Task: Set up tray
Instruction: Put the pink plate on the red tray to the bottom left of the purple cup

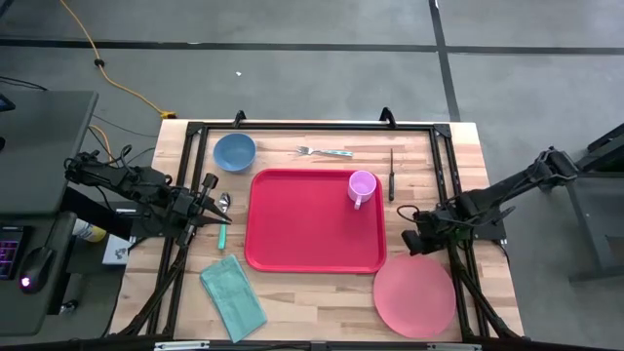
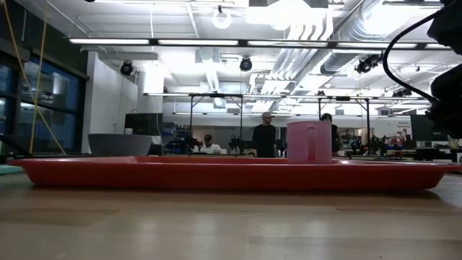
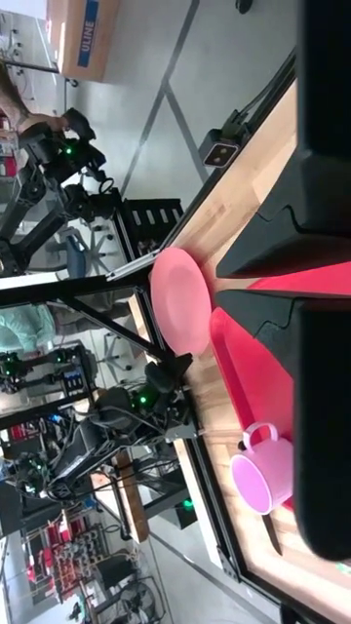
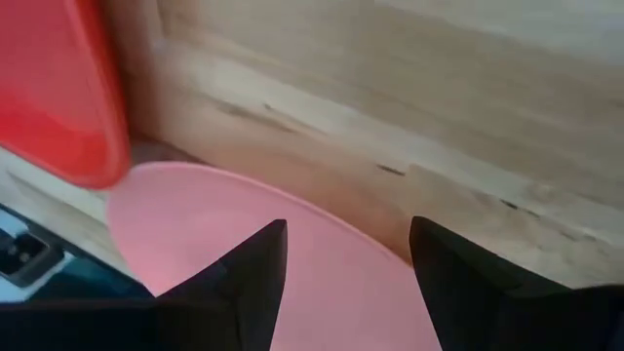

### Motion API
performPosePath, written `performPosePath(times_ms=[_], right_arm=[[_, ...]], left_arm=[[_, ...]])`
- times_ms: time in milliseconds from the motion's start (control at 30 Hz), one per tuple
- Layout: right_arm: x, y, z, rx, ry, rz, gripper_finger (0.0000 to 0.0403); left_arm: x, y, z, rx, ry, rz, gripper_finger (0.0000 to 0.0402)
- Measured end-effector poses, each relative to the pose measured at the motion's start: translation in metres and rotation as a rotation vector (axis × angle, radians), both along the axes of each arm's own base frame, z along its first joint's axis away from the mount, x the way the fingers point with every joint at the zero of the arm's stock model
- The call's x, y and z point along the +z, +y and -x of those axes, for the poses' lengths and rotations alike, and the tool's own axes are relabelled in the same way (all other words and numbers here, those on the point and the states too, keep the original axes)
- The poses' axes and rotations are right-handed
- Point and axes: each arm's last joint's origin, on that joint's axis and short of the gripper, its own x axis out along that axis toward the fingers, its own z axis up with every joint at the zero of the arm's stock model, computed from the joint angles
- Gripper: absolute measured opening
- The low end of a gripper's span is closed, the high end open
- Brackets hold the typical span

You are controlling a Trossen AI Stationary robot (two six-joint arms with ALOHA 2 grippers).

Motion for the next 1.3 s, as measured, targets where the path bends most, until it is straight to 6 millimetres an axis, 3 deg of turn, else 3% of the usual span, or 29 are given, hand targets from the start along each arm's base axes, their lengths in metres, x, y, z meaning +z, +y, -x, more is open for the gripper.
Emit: performPosePath(times_ms=[567, 1033, 1300], right_arm=[[0.003, 0.008, -0.009, 0.179, -0.084, -0.126, 0.0197], [-0.003, 0.006, -0.005, 0.094, 0.052, -0.106, 0.0197], [-0.007, 0.011, -0.015, 0.155, 0.001, -0.124, 0.0197]], left_arm=[[0.0, 0.0, 0.0, 0.0, -0.001, 0.0, 0.006], [0.0, 0.0, 0.0, -0.002, -0.001, 0.001, 0.006], [0.0, 0.0, 0.0, -0.008, 0.001, 0.001, 0.006]])
